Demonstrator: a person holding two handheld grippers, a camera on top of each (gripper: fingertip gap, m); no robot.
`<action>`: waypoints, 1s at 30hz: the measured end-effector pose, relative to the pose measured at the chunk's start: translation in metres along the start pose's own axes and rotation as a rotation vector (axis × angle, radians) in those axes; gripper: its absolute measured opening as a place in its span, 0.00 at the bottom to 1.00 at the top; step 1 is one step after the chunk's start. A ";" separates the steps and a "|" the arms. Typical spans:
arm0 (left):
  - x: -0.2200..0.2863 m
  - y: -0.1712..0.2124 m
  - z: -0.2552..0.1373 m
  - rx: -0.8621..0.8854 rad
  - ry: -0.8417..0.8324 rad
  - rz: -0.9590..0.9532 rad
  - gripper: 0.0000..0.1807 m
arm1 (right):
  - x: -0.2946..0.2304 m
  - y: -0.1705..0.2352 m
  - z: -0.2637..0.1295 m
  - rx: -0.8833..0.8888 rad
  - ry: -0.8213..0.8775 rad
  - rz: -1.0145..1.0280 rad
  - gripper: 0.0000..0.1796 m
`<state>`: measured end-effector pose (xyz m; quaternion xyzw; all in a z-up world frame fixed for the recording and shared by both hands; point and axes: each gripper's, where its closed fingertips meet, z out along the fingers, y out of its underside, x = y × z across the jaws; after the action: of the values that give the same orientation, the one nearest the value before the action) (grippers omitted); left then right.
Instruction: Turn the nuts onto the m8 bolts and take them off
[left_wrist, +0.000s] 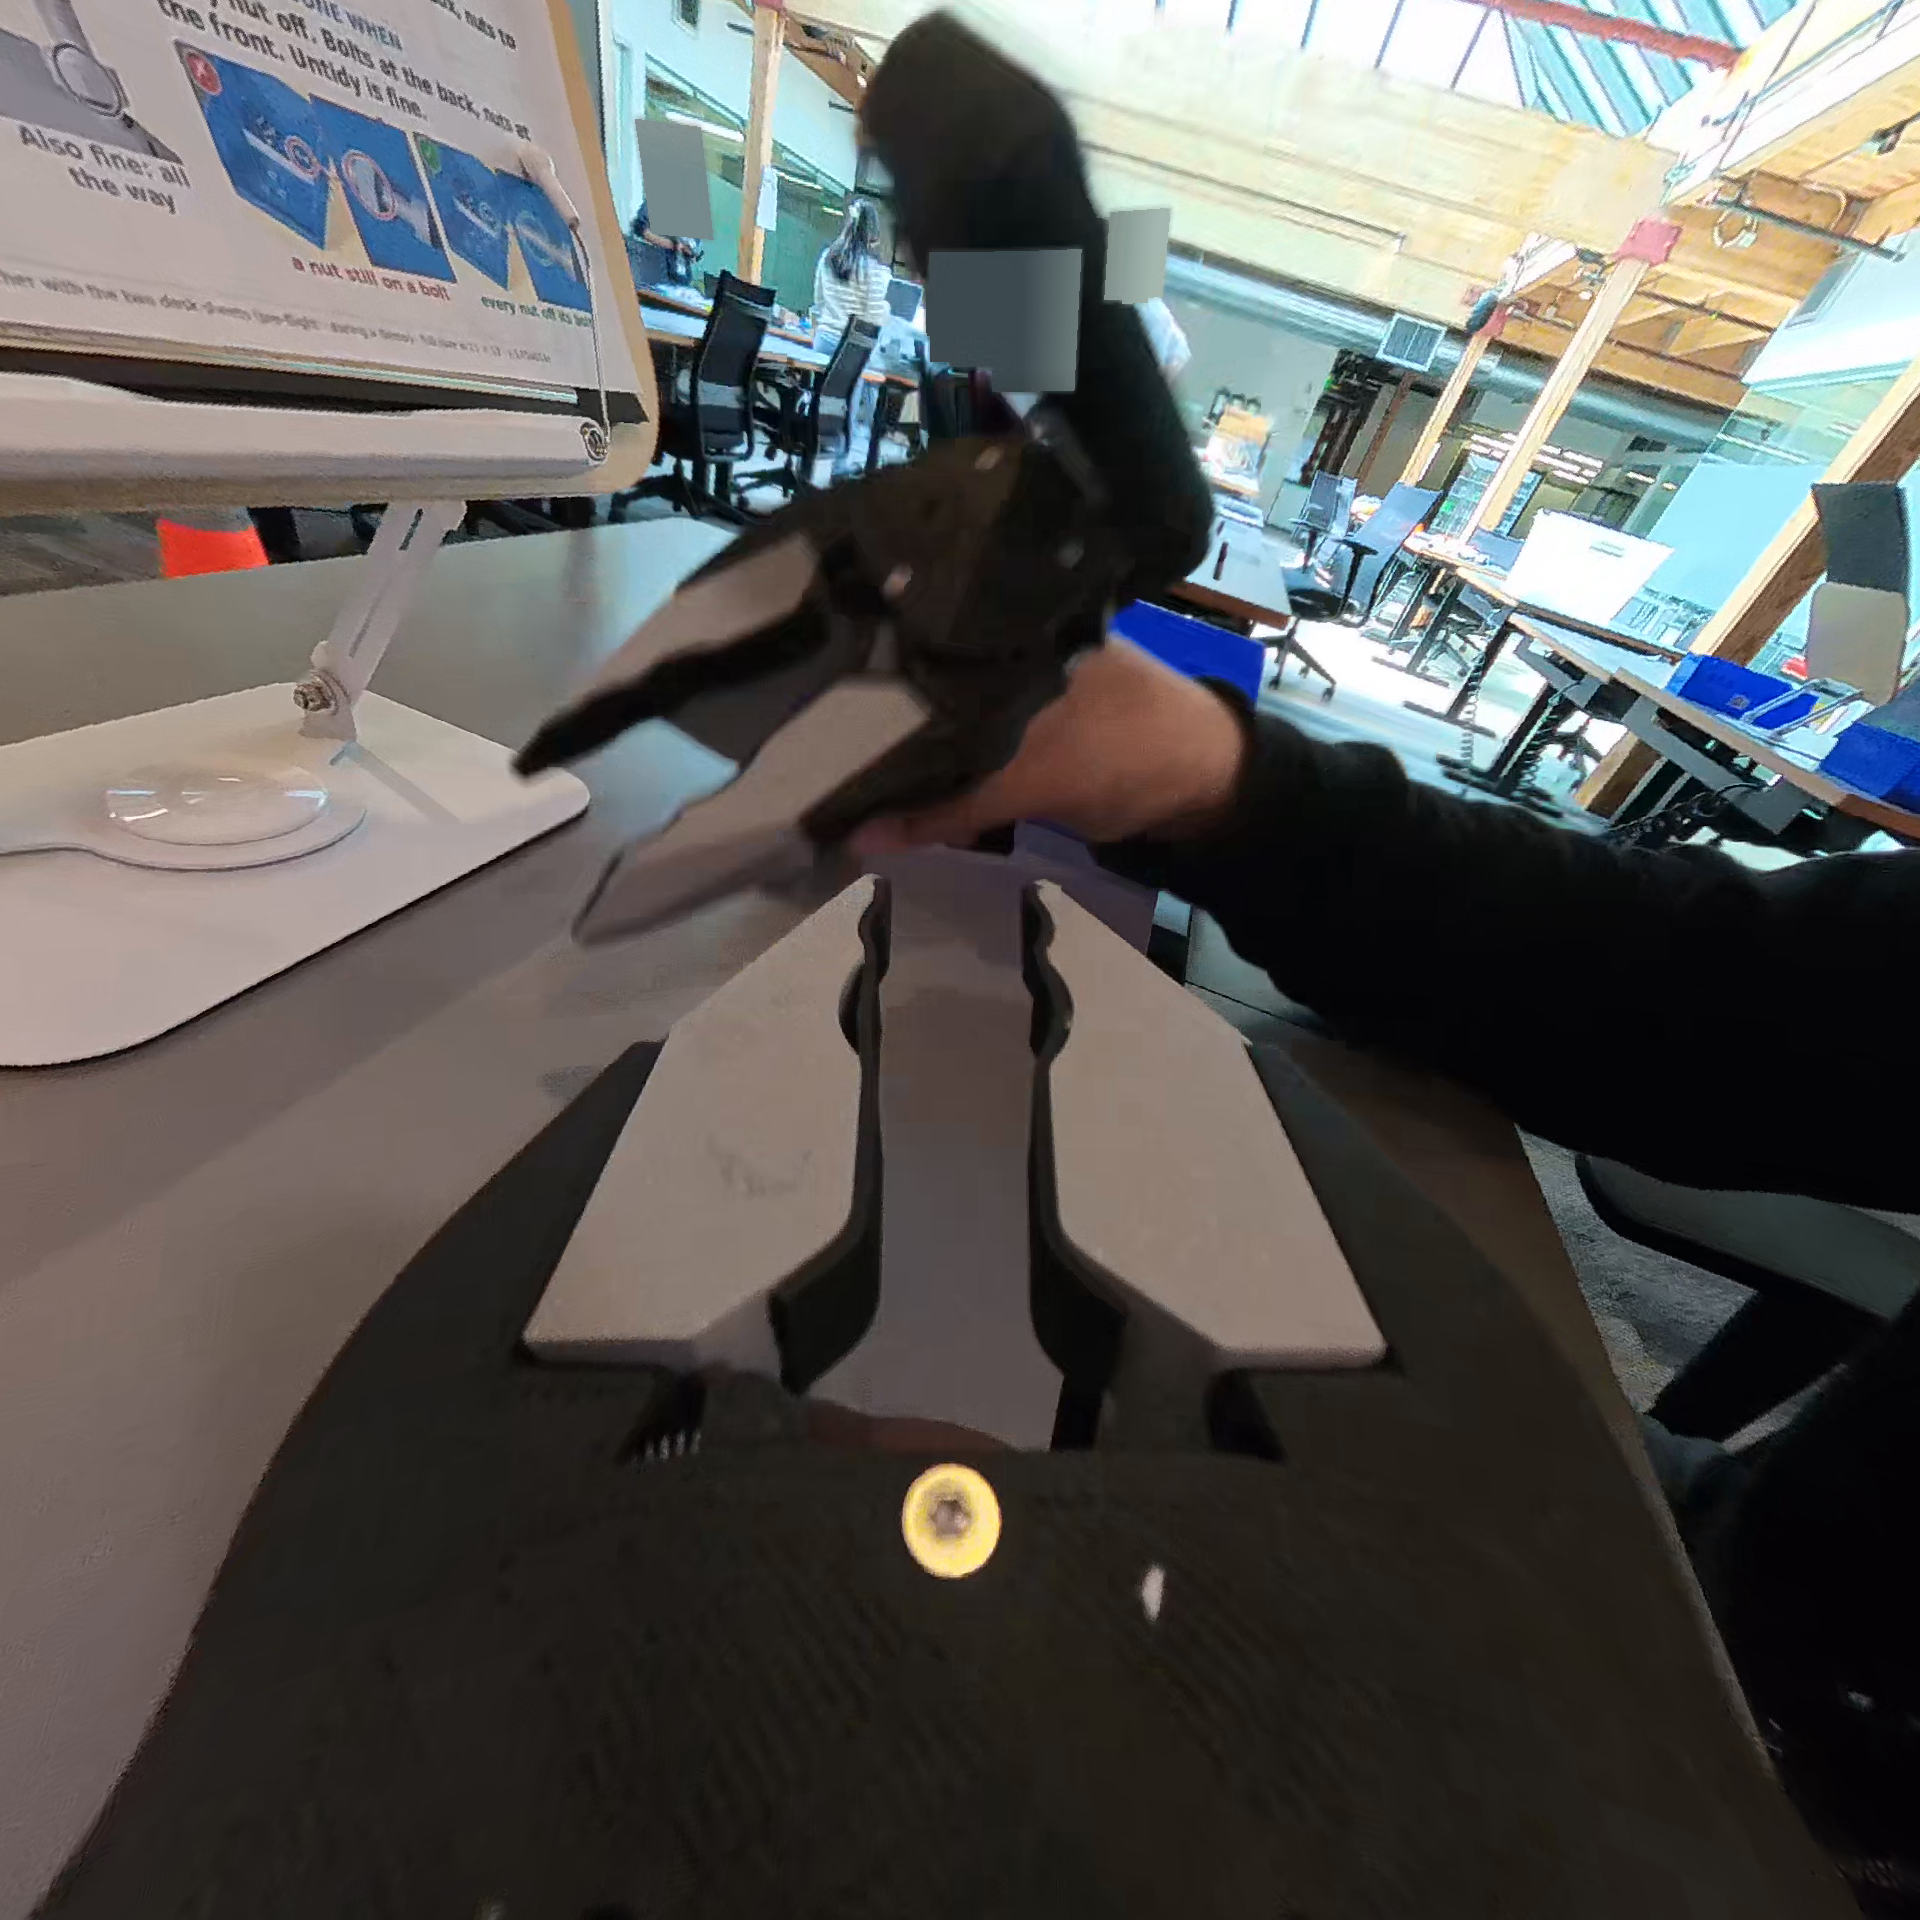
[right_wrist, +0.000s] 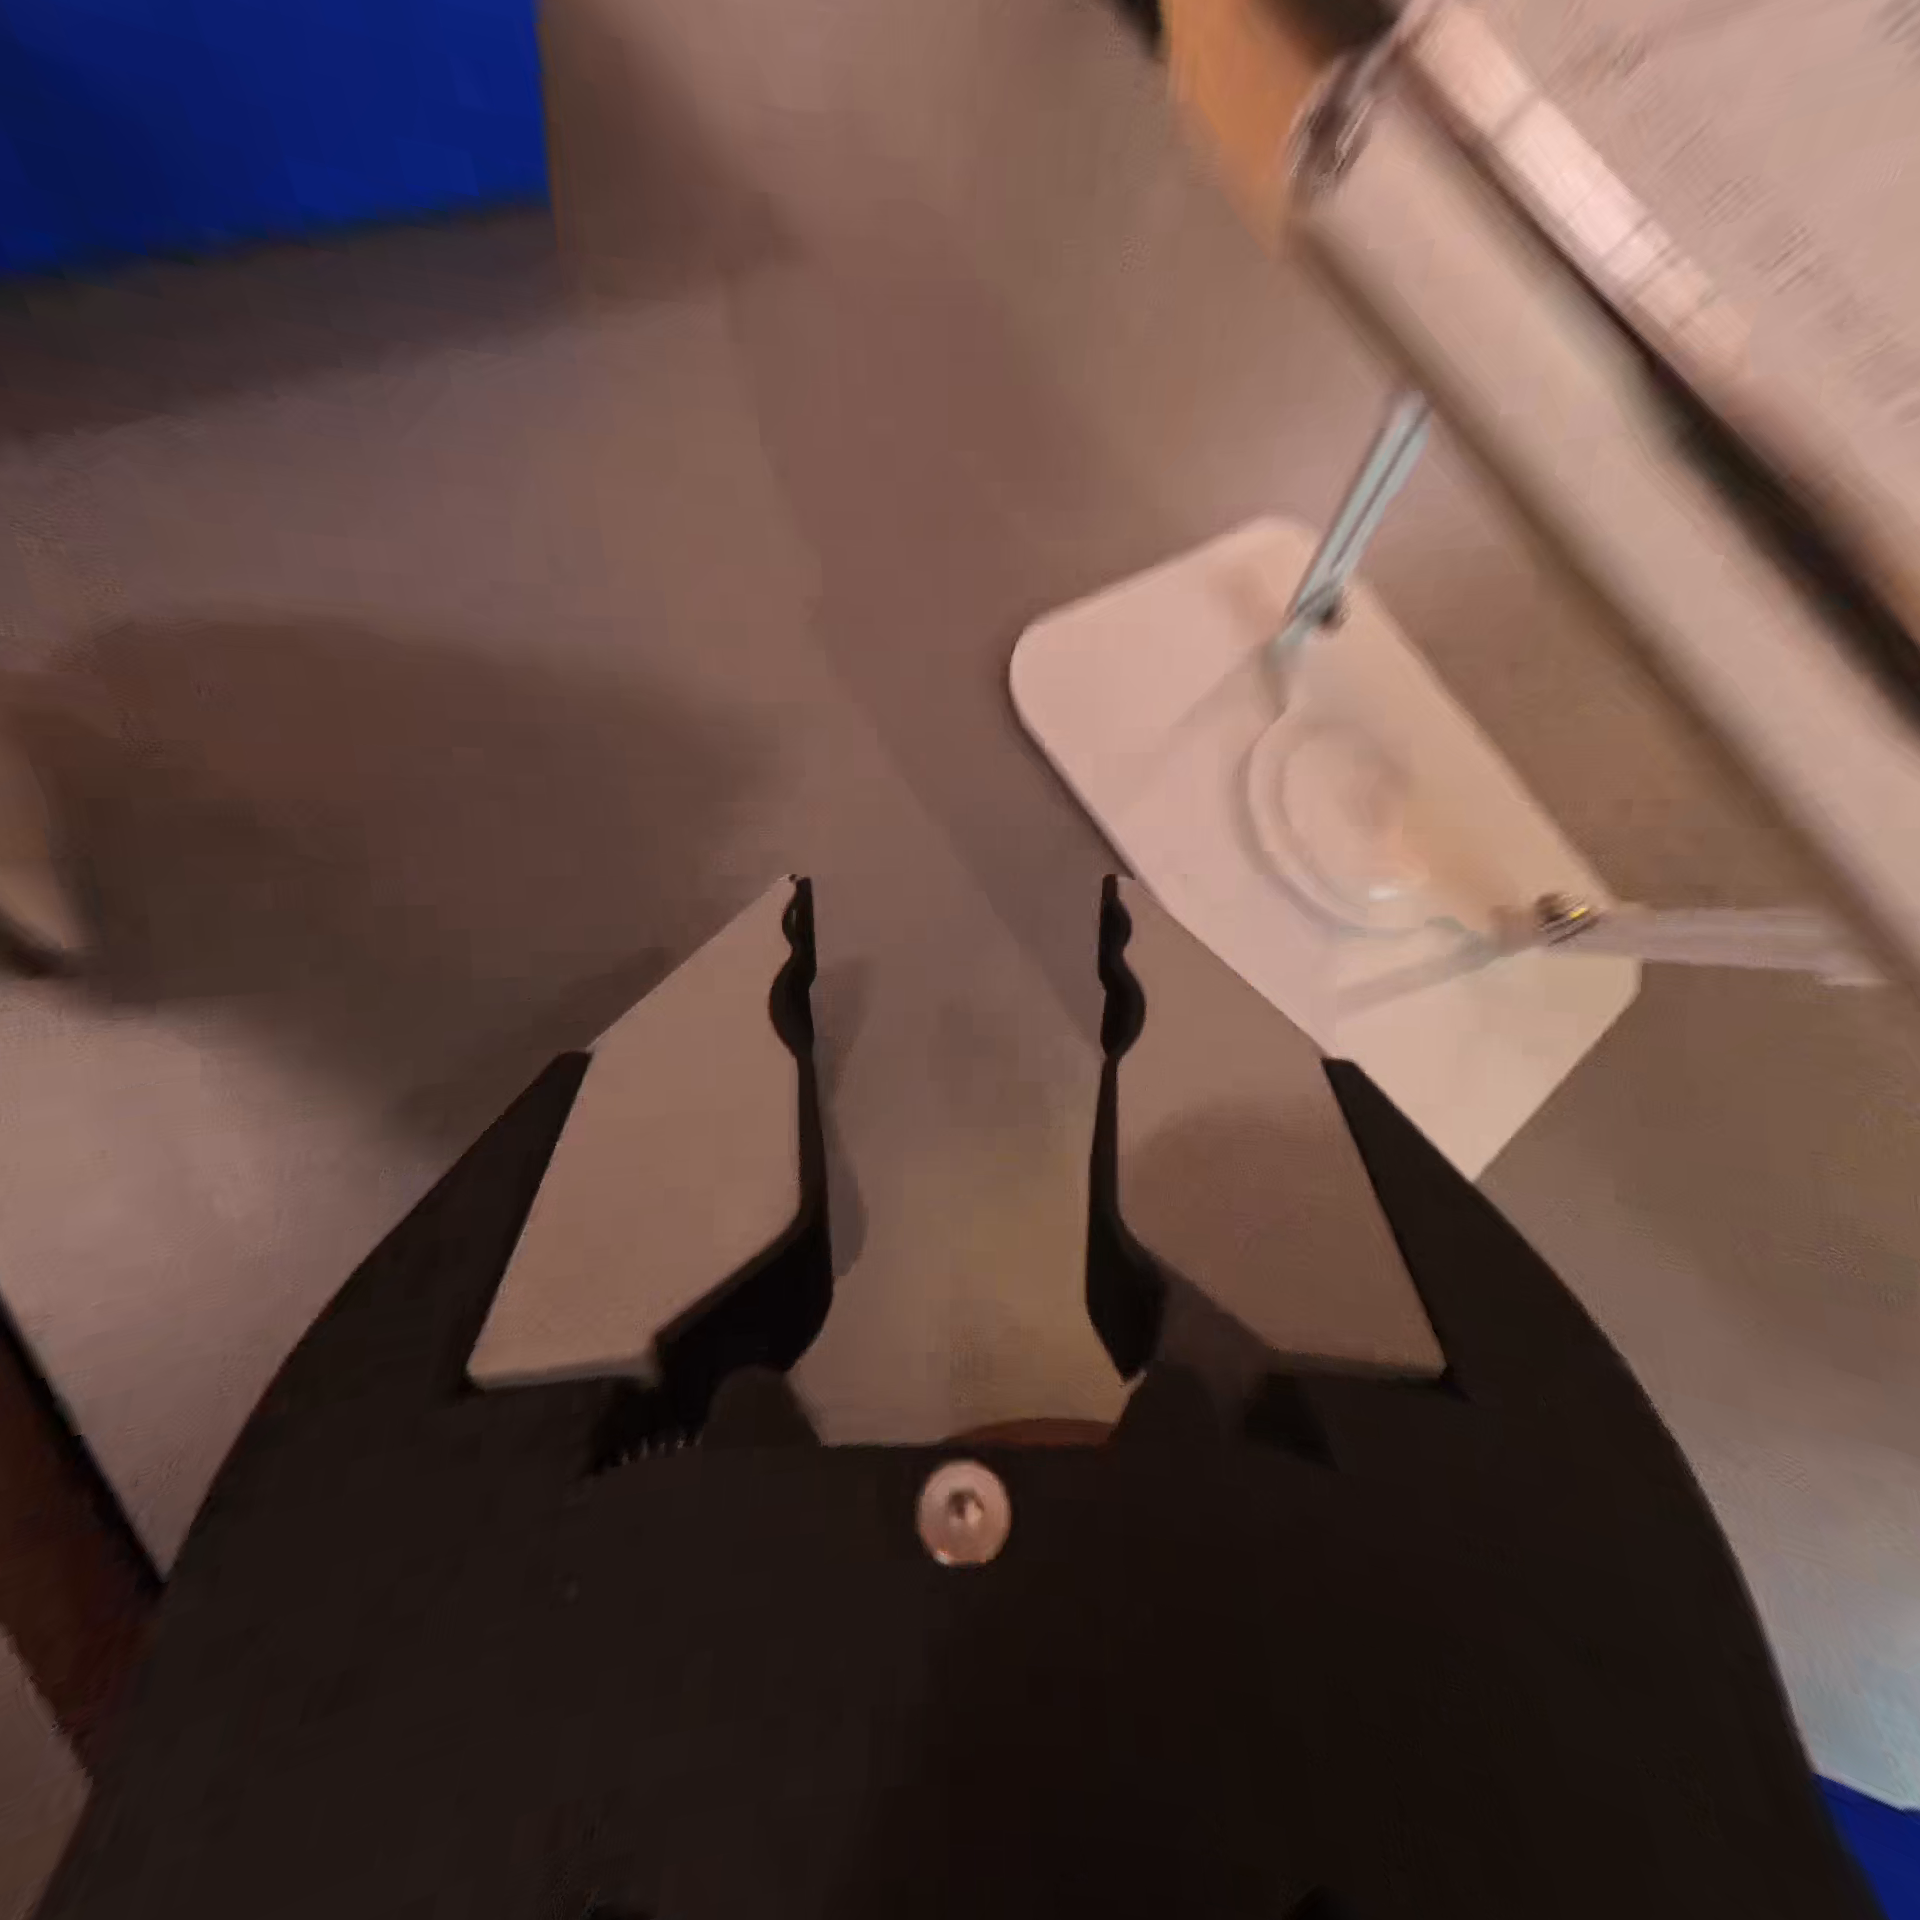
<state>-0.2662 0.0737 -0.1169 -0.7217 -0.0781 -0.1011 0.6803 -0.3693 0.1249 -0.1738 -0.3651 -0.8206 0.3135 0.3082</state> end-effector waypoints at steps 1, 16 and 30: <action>0.001 -0.001 0.000 0.000 -0.002 0.007 0.13 | -0.004 0.016 0.013 -0.067 -0.007 -0.010 0.30; 0.041 -0.027 -0.105 -0.206 -0.176 0.138 0.22 | -0.048 0.048 0.037 -0.190 -0.201 0.023 0.29; -0.100 0.071 -0.343 -0.832 -0.852 -0.113 0.22 | -0.051 0.048 0.036 -0.191 -0.205 0.036 0.26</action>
<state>-0.3591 -0.2702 -0.1920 -0.8992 -0.3364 0.1391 0.2427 -0.3486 0.1004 -0.2457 -0.3735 -0.8672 0.2754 0.1809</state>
